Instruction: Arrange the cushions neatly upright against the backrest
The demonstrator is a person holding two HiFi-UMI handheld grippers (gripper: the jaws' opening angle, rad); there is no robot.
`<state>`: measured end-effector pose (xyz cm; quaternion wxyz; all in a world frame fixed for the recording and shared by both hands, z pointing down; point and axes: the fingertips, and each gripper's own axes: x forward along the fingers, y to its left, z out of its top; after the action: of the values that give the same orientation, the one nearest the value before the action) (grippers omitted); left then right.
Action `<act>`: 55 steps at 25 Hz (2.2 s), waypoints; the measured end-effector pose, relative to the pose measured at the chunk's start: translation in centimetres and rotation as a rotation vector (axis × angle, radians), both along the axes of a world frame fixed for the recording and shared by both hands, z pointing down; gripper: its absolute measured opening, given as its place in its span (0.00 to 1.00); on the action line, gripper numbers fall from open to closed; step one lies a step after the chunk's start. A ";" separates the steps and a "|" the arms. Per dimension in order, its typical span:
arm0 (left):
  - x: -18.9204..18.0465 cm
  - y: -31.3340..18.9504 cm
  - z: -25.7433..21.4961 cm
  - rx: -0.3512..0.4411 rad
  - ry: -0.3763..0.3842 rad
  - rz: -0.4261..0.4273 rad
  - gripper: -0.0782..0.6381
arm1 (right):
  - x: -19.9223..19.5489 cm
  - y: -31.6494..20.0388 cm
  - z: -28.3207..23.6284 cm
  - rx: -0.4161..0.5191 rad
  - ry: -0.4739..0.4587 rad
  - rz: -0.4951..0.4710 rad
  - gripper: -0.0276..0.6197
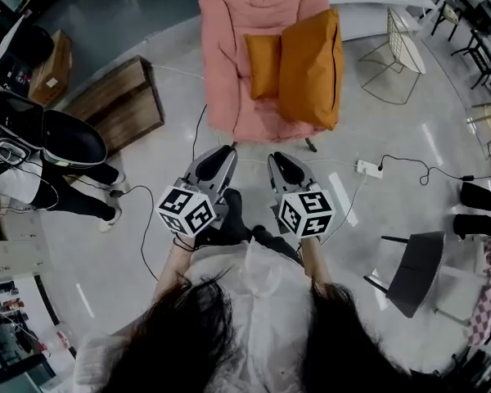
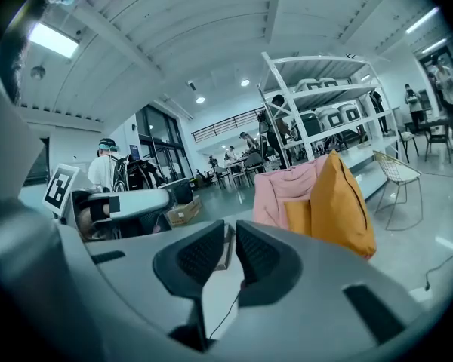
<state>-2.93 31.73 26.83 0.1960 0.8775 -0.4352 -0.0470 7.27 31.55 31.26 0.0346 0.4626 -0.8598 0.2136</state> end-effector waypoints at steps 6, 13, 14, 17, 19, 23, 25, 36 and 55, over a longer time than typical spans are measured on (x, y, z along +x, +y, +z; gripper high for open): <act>0.4 -3.6 1.5 -0.004 -0.044 0.052 0.21 | 0.5 -3.2 1.4 -0.037 0.005 0.030 0.14; 0.0 -11.4 3.2 -0.020 -0.064 0.100 0.21 | 0.4 -10.0 2.7 -0.066 0.034 0.079 0.14; -0.2 -12.7 3.2 -0.023 -0.064 0.105 0.21 | 0.2 -11.2 2.7 -0.070 0.038 0.085 0.14; -1.1 -16.5 3.3 -0.038 -0.057 0.130 0.21 | -0.9 -14.6 2.9 -0.084 0.038 0.101 0.14; -2.0 -19.0 4.0 -0.058 -0.055 0.143 0.21 | -1.8 -17.0 3.5 -0.102 0.043 0.109 0.14; -3.9 -23.5 5.1 -0.098 -0.060 0.172 0.21 | -3.5 -21.6 4.6 -0.139 0.063 0.126 0.14; -4.8 -25.6 5.6 -0.113 -0.053 0.179 0.21 | -4.1 -23.6 5.2 -0.160 0.067 0.138 0.14; -6.0 -34.5 9.9 -0.166 -0.123 0.252 0.21 | -4.2 -29.0 7.9 -0.233 0.131 0.197 0.14; 0.9 -47.6 25.6 -0.347 -0.297 0.265 0.27 | 0.3 -39.8 18.5 -0.318 0.203 0.012 0.14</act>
<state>-2.05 -15.85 52.39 0.2821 0.8773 -0.3420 0.1838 7.52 -8.20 49.75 0.1926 0.4756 -0.8044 0.2994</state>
